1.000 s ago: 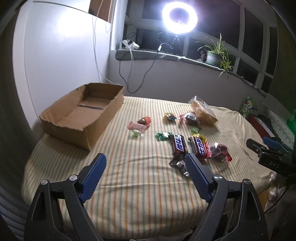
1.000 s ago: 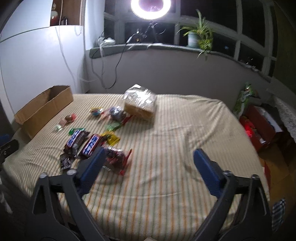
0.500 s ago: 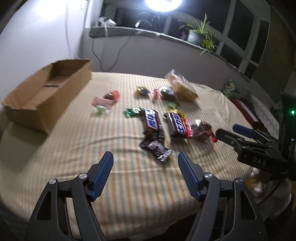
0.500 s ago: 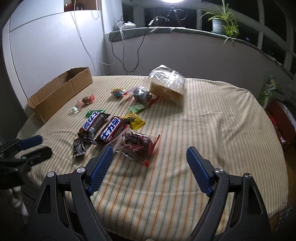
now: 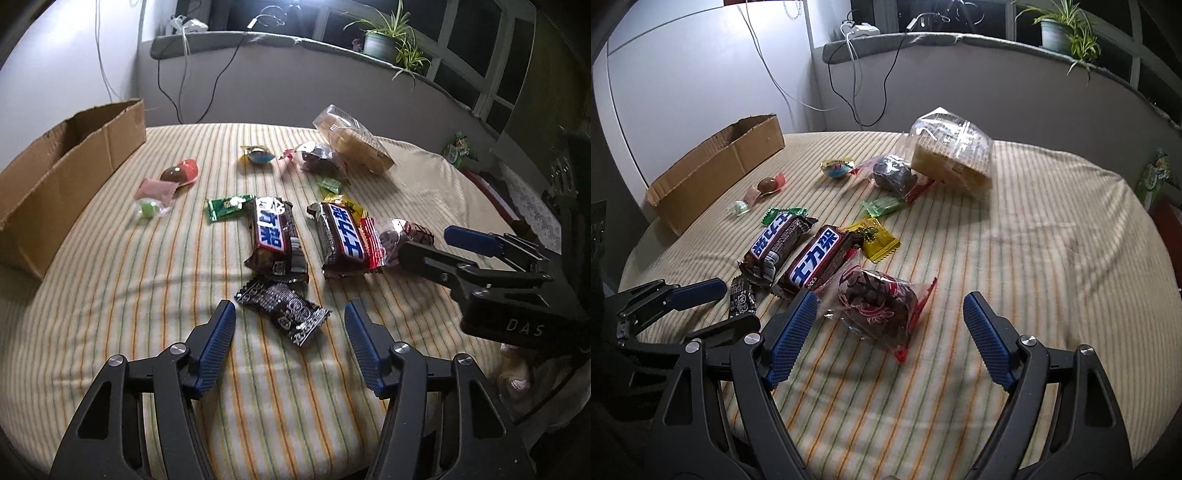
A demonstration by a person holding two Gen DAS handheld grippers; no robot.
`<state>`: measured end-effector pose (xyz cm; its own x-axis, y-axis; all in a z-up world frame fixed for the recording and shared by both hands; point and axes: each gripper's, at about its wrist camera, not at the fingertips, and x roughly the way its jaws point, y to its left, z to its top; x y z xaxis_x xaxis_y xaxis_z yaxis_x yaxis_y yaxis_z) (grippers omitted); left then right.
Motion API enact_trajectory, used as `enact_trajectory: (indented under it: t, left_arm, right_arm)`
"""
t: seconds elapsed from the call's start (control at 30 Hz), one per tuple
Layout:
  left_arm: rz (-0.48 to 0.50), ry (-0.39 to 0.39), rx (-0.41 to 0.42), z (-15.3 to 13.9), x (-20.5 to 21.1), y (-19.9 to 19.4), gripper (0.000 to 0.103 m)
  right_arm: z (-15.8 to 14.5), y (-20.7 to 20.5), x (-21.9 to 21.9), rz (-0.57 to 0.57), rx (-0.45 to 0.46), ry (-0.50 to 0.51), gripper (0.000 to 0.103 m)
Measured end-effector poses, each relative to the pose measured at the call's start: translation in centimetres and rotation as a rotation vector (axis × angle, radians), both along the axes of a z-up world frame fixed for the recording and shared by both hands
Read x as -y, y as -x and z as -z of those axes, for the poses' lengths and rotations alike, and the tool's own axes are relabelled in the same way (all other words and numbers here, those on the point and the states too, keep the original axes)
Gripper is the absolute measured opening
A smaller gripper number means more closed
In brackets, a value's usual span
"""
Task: Organize snacks
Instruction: 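Grasp the black chocolate packet with the left tool while the right tool grasps the red-tied chocolate bag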
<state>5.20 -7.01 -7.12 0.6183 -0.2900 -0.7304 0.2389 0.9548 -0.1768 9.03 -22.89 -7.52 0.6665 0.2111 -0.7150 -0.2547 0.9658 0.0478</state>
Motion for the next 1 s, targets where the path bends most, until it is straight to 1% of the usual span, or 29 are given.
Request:
enact_trajectory:
  t: [0.1,0.2,0.27,0.3,0.37,0.4,0.47,0.53,0.7,0.83,0.87,0.93,1.0]
  left_arm:
    - [-0.004,-0.014,0.006,0.2,0.3,-0.4,0.059]
    - [-0.007,-0.054,0.024,0.4,0.8,-0.6,0.054]
    - [-0.013,-0.080,0.034,0.5,1.0,-0.7,0.047]
    - [-0.017,-0.084,0.037,0.5,0.9,-0.7,0.046]
    - [-0.024,-0.089,0.043,0.6,0.7,-0.7,0.037]
    - [-0.026,-0.096,0.046,0.6,0.6,-0.7,0.035]
    - [-0.028,-0.096,0.049,0.6,0.3,-0.7,0.028]
    - [-0.031,-0.089,0.048,0.6,-0.1,-0.8,0.024]
    - [-0.027,-0.073,0.052,0.7,-0.3,-0.7,0.024]
    - [-0.026,-0.061,0.052,0.6,-0.5,-0.5,0.024]
    - [-0.025,-0.060,0.052,0.6,-0.5,-0.5,0.024]
    - [-0.022,-0.056,0.052,0.6,-0.6,-0.5,0.024]
    - [-0.021,-0.050,0.051,0.6,-0.7,-0.5,0.024]
  right_arm:
    - [0.3,-0.5,-0.1,-0.004,-0.009,-0.010,0.084]
    - [0.3,-0.7,-0.3,-0.007,-0.011,-0.010,0.084]
    - [0.4,-0.9,-0.4,-0.009,-0.013,-0.009,0.084]
    - [0.4,-0.9,-0.4,-0.011,-0.014,-0.008,0.084]
    - [0.5,-1.0,-0.5,-0.016,-0.017,-0.011,0.084]
    - [0.5,-0.9,-0.4,-0.018,-0.020,-0.014,0.084]
    - [0.6,-1.0,-0.4,-0.023,-0.029,-0.029,0.084]
    - [0.6,-1.1,-0.6,-0.021,-0.027,-0.036,0.084]
    - [0.7,-1.2,-1.3,-0.036,-0.029,-0.018,0.084]
    - [1.1,-1.3,-1.1,-0.036,-0.058,-0.026,0.084]
    - [1.2,-1.3,-1.0,-0.034,-0.060,-0.027,0.083]
    - [1.4,-1.2,-0.6,-0.034,-0.071,-0.039,0.076]
    - [1.4,-1.1,-0.5,-0.034,-0.074,-0.042,0.073]
